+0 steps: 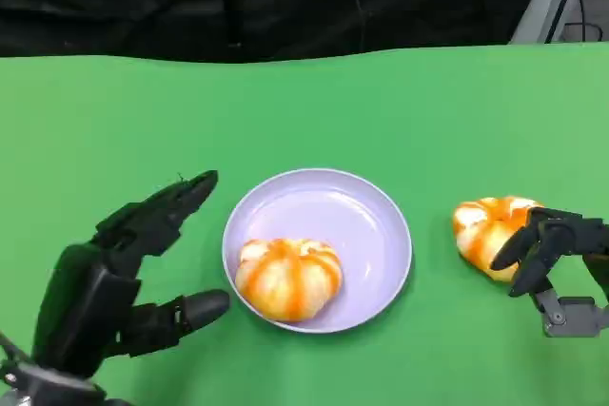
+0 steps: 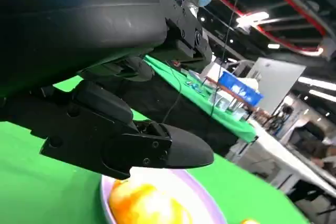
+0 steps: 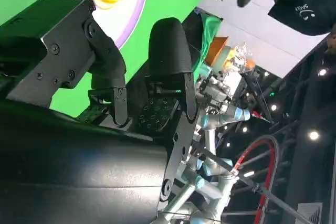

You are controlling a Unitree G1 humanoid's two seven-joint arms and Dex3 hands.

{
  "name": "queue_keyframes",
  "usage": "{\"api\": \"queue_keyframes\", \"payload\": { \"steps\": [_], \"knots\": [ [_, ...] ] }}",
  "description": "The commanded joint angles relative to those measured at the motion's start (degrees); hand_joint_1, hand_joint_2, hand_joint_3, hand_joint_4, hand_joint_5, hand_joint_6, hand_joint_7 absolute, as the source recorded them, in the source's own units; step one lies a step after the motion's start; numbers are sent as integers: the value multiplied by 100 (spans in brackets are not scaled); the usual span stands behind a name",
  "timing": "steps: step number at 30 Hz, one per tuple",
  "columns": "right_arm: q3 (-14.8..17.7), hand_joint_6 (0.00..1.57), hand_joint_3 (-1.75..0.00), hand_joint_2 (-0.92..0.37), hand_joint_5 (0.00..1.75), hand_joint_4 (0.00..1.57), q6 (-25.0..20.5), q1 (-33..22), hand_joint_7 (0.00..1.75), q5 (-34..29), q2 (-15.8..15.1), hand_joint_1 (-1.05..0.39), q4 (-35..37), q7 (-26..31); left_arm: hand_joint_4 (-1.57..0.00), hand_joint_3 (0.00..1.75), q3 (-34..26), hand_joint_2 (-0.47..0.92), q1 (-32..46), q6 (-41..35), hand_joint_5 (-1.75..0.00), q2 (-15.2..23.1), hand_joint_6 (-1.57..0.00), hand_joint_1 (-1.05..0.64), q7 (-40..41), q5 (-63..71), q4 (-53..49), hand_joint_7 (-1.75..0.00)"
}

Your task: Grasp the bread from the table and place it into the plate.

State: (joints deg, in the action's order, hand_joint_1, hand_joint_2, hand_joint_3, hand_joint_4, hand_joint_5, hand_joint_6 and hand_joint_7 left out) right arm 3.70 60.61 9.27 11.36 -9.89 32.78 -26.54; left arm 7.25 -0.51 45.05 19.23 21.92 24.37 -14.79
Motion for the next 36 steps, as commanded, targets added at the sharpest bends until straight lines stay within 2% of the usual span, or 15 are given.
{"api": "queue_keyframes", "payload": {
  "steps": [1, 11, 16, 25, 31, 36],
  "knots": [
    [33, 103, -126, -46, 124, 102, -56, -9, 107, 115, -139, 28, -15, -61, -53, 22, -193, 92, 138, 370, -2, -87, -45, -67, -304, -665, -203, -2],
    [86, 103, -120, -48, 121, 105, 11, 48, 108, 106, -145, 27, 114, -124, -60, 21, -492, 92, 352, 759, -3, -306, -50, -64, -875, -1391, -359, -2],
    [79, 103, -123, -47, 121, 105, -57, 53, 108, 154, -158, 27, 96, -161, -60, 20, -573, 92, 384, 756, -3, -419, -51, -62, -1363, -1954, -486, -2],
    [73, 104, -122, -47, 121, 105, -72, 51, 107, 151, -165, 27, 93, -158, -68, 20, -754, 92, 355, 690, -4, -592, -53, -59, -1800, -2185, -634, -2],
    [82, 103, -121, -48, 121, 104, -17, 50, 107, 122, -164, 27, 109, -145, -72, 14, -818, 92, 432, 478, -3, -752, -55, -40, -2115, -2472, -533, -1],
    [73, 103, -120, -49, 121, 103, -43, 49, 106, 168, -169, 27, 109, -183, -71, 10, -823, 92, 501, 238, -1, -885, -58, -19, -2389, -2779, -411, -2]
  ]
}}
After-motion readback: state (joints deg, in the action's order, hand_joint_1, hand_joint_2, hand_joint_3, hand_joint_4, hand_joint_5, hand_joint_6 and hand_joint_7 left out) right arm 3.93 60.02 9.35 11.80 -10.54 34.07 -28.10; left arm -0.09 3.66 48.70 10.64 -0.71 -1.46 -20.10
